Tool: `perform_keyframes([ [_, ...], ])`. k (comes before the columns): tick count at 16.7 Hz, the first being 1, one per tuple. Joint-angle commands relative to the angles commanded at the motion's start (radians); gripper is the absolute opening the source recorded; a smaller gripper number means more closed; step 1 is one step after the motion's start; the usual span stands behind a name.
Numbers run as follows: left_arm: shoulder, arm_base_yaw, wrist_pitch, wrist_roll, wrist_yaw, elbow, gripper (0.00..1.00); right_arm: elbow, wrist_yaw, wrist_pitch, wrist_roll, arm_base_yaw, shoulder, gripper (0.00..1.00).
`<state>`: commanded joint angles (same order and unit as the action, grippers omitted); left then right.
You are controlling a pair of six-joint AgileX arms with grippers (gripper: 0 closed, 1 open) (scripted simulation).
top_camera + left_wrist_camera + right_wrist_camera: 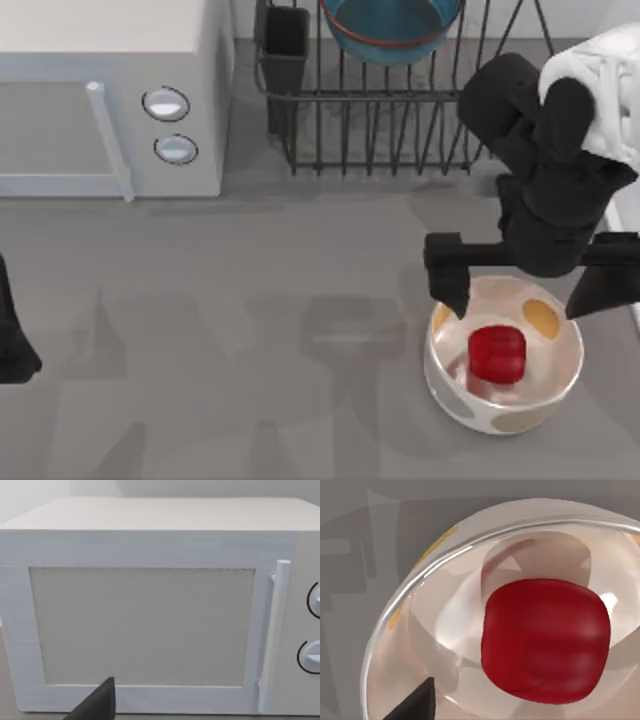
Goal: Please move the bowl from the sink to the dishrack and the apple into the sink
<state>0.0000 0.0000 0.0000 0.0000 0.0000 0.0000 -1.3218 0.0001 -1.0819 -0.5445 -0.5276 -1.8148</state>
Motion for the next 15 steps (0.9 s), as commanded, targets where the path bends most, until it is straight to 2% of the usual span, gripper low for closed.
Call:
perform_keyframes([
  [9,0.0,0.0,0.0,0.0,0.0,0.0,1.0,0.204,0.001,0.368,-0.006,-0.005,-0.151,1.0],
  [14,0.0,0.0,0.0,0.0,0.0,0.0,1.0,0.222,0.001,0.395,-0.006,-0.007,-0.169,1.0],
  [15,0.0,0.0,0.0,0.0,0.0,0.0,1.0,0.222,0.001,0.395,-0.006,-0.007,-0.169,0.92],
])
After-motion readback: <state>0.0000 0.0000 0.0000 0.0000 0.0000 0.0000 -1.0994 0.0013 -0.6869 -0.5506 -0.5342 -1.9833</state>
